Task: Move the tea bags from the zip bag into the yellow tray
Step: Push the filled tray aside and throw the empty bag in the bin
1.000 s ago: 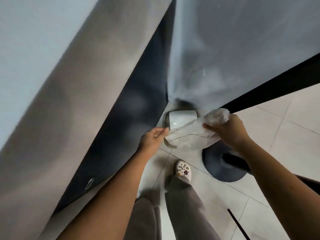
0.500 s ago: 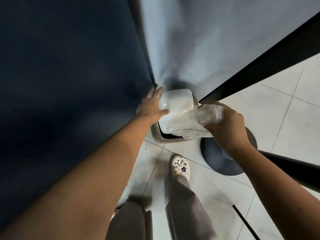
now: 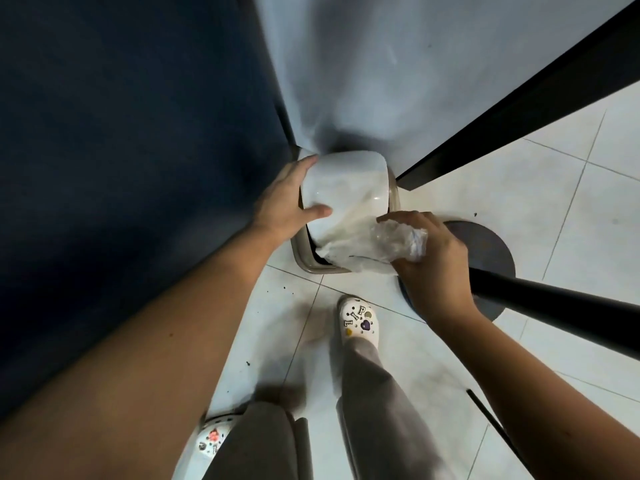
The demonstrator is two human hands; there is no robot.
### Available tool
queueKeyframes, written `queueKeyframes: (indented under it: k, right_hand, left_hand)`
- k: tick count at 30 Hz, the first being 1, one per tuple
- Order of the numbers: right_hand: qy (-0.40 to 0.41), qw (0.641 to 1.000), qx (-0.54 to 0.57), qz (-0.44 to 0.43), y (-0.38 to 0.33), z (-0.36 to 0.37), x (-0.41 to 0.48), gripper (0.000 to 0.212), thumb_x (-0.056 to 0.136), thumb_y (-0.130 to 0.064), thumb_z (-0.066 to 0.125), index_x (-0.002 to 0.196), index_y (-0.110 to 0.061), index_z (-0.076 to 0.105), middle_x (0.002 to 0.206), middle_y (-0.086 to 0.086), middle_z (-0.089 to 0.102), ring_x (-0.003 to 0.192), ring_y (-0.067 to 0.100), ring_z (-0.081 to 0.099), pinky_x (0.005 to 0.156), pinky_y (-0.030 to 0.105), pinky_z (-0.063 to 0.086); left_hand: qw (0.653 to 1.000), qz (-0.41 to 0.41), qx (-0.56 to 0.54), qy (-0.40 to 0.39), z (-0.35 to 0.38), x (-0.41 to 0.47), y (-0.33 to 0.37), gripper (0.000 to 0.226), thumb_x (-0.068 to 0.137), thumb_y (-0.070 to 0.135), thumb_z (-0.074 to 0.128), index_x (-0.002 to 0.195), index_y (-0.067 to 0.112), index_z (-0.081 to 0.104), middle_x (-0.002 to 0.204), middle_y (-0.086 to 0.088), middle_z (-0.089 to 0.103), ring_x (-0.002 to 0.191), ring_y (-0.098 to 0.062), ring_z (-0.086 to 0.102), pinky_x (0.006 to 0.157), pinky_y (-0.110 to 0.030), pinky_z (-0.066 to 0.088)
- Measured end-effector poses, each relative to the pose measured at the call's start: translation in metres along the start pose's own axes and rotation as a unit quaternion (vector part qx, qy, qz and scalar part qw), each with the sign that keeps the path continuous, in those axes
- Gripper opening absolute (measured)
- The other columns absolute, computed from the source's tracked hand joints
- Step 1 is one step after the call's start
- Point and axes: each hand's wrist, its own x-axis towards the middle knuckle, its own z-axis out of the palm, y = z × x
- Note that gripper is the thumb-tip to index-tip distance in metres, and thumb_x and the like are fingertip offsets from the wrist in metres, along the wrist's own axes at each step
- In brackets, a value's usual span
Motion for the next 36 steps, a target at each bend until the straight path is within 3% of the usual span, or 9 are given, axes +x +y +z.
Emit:
queueKeyframes:
  k: [5,8,11,15,20,28,31,34,36]
  right_hand:
    - [-0.025,0.999,0.016,0.012,0.009,0.035,0.005,0.053,0.065,0.008,0.066,0.107,-0.024,0.068,0.106,-0.009,0.065,0.088,0.016,0.062,0.076,0.028,0.051]
    - [-0.059,0.996,0.029,0.06,0.024,0.057,0.008,0.054,0.068,0.004,0.068,0.114,-0.023,0.057,0.105,-0.016,0.061,0.086,0.005,0.055,0.068,0.01,0.041]
    - [-0.087,0.989,0.027,0.117,0.041,0.079,0.011,0.055,0.072,-0.003,0.071,0.117,-0.02,0.044,0.104,-0.013,0.059,0.085,0.013,0.055,0.066,0.021,0.037]
    - [-0.133,0.985,-0.003,0.107,0.052,0.091,0.013,0.06,0.069,-0.017,0.082,0.118,-0.018,0.048,0.119,-0.001,0.053,0.101,0.019,0.057,0.074,0.025,0.041]
    - [-0.053,0.996,0.028,0.059,0.041,0.073,-0.011,0.084,0.059,-0.037,0.09,0.13,-0.029,0.046,0.128,-0.007,0.042,0.106,0.003,0.052,0.079,0.016,0.048]
    - [-0.035,0.99,0.021,0.134,0.041,0.085,-0.002,0.017,0.078,-0.042,0.076,0.088,-0.03,0.069,0.087,-0.005,0.054,0.071,0.011,0.049,0.066,0.025,0.039]
    - [-0.086,0.983,0.006,0.161,0.045,0.093,0.014,0.04,0.082,-0.036,0.073,0.055,-0.034,0.044,0.069,-0.004,0.045,0.06,0.01,0.041,0.055,0.021,0.029]
    - [-0.196,0.963,-0.07,0.169,0.047,0.103,0.024,0.033,0.088,-0.028,0.065,0.059,-0.023,0.05,0.063,0.0,0.049,0.063,0.019,0.045,0.053,0.028,0.033]
    - [-0.254,0.945,-0.087,0.185,0.048,0.107,0.026,0.014,0.092,-0.024,0.059,0.086,-0.013,0.067,0.08,0.008,0.064,0.078,0.026,0.054,0.066,0.032,0.044]
  left_hand:
    - [0.998,0.048,-0.032,0.034,-0.001,-0.012,-0.008,0.08,0.081,0.023,0.08,0.15,0.03,0.038,0.153,0.01,0.04,0.137,-0.009,0.041,0.11,-0.025,0.035]
    - [0.997,0.053,-0.052,0.035,-0.002,-0.015,-0.011,0.079,0.083,0.017,0.078,0.15,0.029,0.038,0.155,0.009,0.039,0.139,-0.007,0.038,0.111,-0.016,0.027]
    - [0.997,0.045,-0.057,0.038,0.001,-0.016,-0.008,0.078,0.084,0.015,0.077,0.151,0.029,0.037,0.153,0.009,0.042,0.138,-0.006,0.039,0.107,-0.011,0.025]
    - [0.997,0.046,-0.052,0.041,0.002,-0.019,-0.011,0.079,0.084,0.016,0.076,0.151,0.032,0.036,0.153,0.008,0.043,0.139,-0.01,0.041,0.11,-0.018,0.03]
    - [0.998,0.031,-0.041,0.039,0.002,-0.023,-0.014,0.08,0.085,0.021,0.075,0.151,0.038,0.033,0.154,0.01,0.042,0.139,-0.012,0.041,0.112,-0.03,0.036]
    - [0.999,0.024,-0.027,0.035,0.001,-0.021,-0.015,0.079,0.086,0.025,0.074,0.151,0.041,0.031,0.154,0.013,0.043,0.138,-0.012,0.043,0.111,-0.033,0.039]
    - [0.999,0.026,-0.025,0.033,0.001,-0.022,-0.016,0.079,0.086,0.026,0.074,0.15,0.042,0.03,0.153,0.014,0.043,0.138,-0.012,0.043,0.112,-0.034,0.039]
    - [0.999,0.022,-0.028,0.031,0.001,-0.021,-0.016,0.08,0.086,0.025,0.074,0.15,0.041,0.03,0.154,0.014,0.042,0.138,-0.011,0.042,0.112,-0.037,0.039]
    - [0.999,0.019,-0.03,0.03,0.0,-0.02,-0.016,0.08,0.086,0.025,0.074,0.151,0.041,0.031,0.154,0.014,0.04,0.139,-0.01,0.041,0.112,-0.034,0.037]
